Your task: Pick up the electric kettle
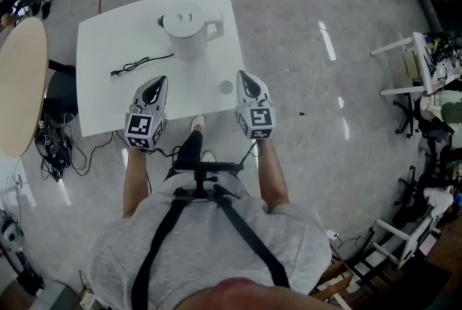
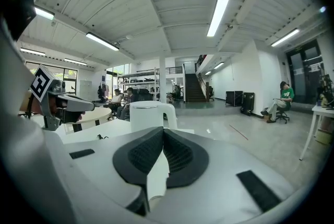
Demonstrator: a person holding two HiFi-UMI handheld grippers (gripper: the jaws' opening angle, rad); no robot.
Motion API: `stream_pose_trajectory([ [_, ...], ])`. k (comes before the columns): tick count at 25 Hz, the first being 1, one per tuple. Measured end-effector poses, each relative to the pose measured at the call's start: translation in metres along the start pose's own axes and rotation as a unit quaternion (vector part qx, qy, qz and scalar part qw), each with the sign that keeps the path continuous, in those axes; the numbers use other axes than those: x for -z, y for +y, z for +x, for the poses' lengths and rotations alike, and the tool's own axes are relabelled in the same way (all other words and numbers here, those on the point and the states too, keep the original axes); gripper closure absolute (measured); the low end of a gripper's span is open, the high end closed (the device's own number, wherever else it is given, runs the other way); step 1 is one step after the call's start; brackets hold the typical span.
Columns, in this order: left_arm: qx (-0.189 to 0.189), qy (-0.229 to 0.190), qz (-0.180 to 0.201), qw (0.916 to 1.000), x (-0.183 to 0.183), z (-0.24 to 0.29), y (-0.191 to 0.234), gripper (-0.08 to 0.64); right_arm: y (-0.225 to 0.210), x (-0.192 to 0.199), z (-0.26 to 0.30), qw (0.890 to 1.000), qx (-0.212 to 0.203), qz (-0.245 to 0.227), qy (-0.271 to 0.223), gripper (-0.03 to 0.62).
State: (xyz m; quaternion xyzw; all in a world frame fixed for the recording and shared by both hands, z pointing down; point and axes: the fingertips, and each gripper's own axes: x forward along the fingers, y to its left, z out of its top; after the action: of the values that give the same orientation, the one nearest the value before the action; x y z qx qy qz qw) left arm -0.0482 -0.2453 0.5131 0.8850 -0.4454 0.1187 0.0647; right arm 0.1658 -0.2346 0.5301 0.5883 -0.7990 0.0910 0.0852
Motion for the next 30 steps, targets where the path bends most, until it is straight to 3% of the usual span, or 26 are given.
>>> stream_pose_trajectory([
  [17, 0.003, 0.019, -0.026, 0.9995, 0.032, 0.048, 0.037, 0.555, 0.001, 0.013, 0.086, 1.0, 0.0, 0.009, 0.021, 0.577],
  [18, 0.007, 0.017, -0.028, 0.9994, 0.032, 0.051, 0.038, 0.555, 0.001, 0.014, 0.091, 1.0, -0.003, 0.008, 0.022, 0.533],
  [19, 0.014, 0.017, -0.031, 0.9993, 0.032, 0.053, 0.039, 0.527, 0.001, 0.015, 0.096, 1.0, -0.005, 0.007, 0.022, 0.522],
  [20, 0.021, 0.018, -0.033, 0.9991, 0.034, 0.055, 0.039, 0.449, 0.0, 0.015, 0.1, 1.0, -0.006, 0.005, 0.02, 0.507],
  [25, 0.03, 0.021, -0.018, 0.9992, 0.038, 0.064, 0.034, 0.347, -0.009, 0.015, 0.114, 1.0, 0.004, 0.0, 0.011, 0.432],
  [30, 0.038, 0.015, -0.047, 0.998, 0.044, 0.079, 0.028, 0.232, -0.014, 0.017, 0.129, 1.0, 0.012, 0.015, -0.003, 0.396],
])
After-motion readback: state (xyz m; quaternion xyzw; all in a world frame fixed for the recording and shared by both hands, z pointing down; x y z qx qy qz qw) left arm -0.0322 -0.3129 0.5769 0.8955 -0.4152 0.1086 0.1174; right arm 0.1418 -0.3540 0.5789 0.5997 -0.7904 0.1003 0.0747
